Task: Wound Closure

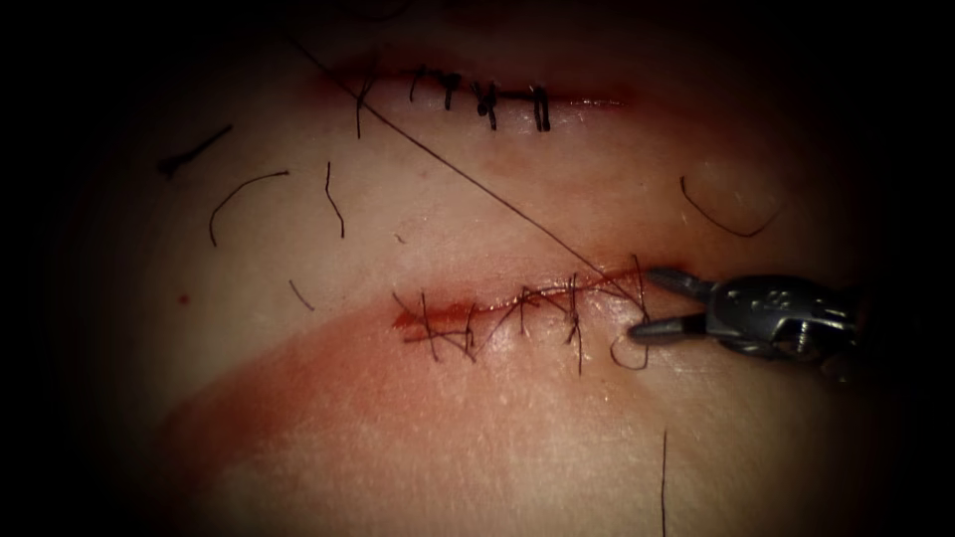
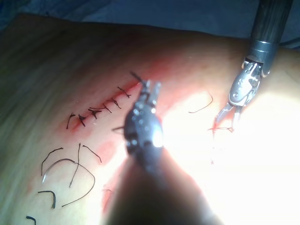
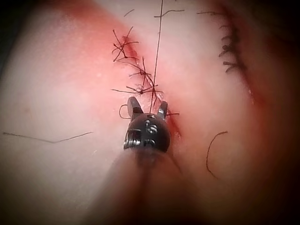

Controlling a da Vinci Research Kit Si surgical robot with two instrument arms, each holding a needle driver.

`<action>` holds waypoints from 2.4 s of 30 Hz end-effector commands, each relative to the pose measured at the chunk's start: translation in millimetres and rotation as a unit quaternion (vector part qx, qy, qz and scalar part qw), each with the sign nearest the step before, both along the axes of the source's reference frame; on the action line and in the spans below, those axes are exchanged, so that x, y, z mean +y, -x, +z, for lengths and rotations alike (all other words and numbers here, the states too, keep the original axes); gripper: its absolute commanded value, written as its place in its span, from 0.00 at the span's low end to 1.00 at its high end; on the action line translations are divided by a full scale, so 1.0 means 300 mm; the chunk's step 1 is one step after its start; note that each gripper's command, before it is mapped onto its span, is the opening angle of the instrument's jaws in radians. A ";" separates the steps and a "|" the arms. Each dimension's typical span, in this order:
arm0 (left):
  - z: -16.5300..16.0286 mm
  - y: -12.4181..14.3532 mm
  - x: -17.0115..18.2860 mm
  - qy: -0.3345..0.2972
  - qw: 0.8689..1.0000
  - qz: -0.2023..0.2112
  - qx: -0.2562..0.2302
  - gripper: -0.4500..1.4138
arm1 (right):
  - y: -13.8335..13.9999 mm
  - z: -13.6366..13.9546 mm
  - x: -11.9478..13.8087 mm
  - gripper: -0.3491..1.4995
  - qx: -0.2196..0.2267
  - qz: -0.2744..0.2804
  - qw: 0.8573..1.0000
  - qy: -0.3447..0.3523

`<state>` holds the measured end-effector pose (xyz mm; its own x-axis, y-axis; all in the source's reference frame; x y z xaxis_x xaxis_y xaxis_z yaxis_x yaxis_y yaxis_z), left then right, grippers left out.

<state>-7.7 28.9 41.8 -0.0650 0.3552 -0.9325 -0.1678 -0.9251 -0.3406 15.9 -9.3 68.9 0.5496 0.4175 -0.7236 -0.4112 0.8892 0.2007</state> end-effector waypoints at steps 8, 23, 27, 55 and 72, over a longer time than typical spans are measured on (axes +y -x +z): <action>0.000 0.0008 0.000 -0.001 1.000 0.001 -0.002 0.00 | -0.0111 0.0136 -0.0023 0.98 -0.017 -0.006 1.000 0.024; -0.007 0.0005 -0.001 -0.003 1.000 0.005 -0.010 0.00 | -0.0198 0.0235 -0.0011 0.98 -0.034 -0.003 0.999 0.030; -0.008 0.0011 -0.002 -0.003 1.000 0.006 -0.011 0.00 | -0.0214 0.0230 -0.0014 0.98 -0.030 -0.005 0.999 0.029; -0.007 -0.0071 -0.002 -0.003 1.000 0.005 -0.012 0.00 | -0.0051 0.0077 -0.0054 0.99 -0.001 -0.015 1.000 0.018; -0.005 -0.0167 -0.005 -0.001 1.000 -0.015 0.007 0.00 | 0.0149 -0.0059 -0.0161 0.99 -0.012 -0.007 1.000 0.005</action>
<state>-2.3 27.2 39.2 -0.0643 0.3582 -0.9314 -0.1983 -0.9193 -0.3398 10.5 -13.6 66.4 0.5754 0.4062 -0.7099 -0.4095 0.8944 0.1799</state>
